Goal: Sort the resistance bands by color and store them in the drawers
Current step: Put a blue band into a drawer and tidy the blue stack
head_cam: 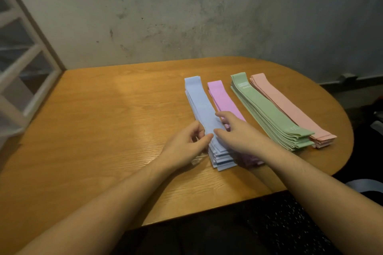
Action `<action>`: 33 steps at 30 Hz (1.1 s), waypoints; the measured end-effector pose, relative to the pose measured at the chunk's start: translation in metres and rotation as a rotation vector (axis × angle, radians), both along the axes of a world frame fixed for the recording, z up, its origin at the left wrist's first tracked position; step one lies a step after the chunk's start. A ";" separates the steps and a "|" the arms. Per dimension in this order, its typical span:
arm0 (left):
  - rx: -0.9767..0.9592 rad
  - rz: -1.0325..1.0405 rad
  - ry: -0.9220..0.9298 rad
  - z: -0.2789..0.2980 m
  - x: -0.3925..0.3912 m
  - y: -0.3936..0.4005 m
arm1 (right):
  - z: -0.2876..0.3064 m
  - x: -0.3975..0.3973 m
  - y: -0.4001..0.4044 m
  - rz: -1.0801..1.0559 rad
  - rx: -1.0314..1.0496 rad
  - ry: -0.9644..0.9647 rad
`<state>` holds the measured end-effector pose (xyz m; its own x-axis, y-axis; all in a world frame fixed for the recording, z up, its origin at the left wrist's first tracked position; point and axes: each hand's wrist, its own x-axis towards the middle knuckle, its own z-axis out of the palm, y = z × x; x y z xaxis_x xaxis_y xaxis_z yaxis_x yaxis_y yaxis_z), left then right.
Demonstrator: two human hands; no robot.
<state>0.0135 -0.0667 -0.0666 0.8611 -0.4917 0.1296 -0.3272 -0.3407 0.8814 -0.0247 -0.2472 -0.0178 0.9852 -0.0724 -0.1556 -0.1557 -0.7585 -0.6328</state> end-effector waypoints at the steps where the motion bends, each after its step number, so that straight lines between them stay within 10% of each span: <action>1: 0.013 -0.005 -0.007 0.002 -0.001 0.000 | 0.000 -0.002 0.001 -0.005 0.012 0.001; 13: -0.031 -0.061 0.091 0.025 0.006 0.013 | 0.028 -0.006 0.017 0.036 -0.013 -0.036; 33: 0.495 0.495 -0.343 0.159 -0.019 0.264 | 0.111 0.047 0.212 0.566 -0.049 -0.212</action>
